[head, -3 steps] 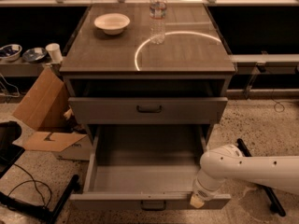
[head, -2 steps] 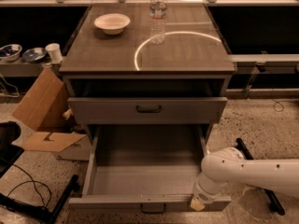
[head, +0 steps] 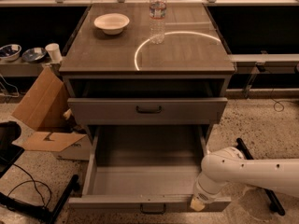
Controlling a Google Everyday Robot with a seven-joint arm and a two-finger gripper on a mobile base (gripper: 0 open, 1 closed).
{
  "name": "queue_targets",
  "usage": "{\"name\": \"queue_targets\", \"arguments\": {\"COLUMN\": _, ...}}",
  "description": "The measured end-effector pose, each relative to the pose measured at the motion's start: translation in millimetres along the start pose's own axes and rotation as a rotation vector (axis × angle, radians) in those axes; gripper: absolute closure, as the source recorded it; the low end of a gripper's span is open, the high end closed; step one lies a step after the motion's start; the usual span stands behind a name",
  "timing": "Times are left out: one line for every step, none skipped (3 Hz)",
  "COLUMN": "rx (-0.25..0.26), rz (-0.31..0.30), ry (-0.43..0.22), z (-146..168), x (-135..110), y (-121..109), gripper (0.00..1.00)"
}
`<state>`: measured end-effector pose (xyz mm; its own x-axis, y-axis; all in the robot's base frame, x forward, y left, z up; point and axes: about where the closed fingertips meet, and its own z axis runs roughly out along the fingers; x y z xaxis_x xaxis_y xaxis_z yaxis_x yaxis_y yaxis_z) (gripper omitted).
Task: Open middle drawer
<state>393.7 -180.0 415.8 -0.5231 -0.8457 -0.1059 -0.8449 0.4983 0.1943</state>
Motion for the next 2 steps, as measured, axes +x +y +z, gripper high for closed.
{"name": "queue_targets", "arguments": {"rx": 0.0, "rz": 0.0, "ry": 0.0, "z": 0.0, "x": 0.0, "y": 0.0, "gripper": 0.61}}
{"name": "queue_targets", "arguments": {"rx": 0.0, "rz": 0.0, "ry": 0.0, "z": 0.0, "x": 0.0, "y": 0.0, "gripper": 0.36}}
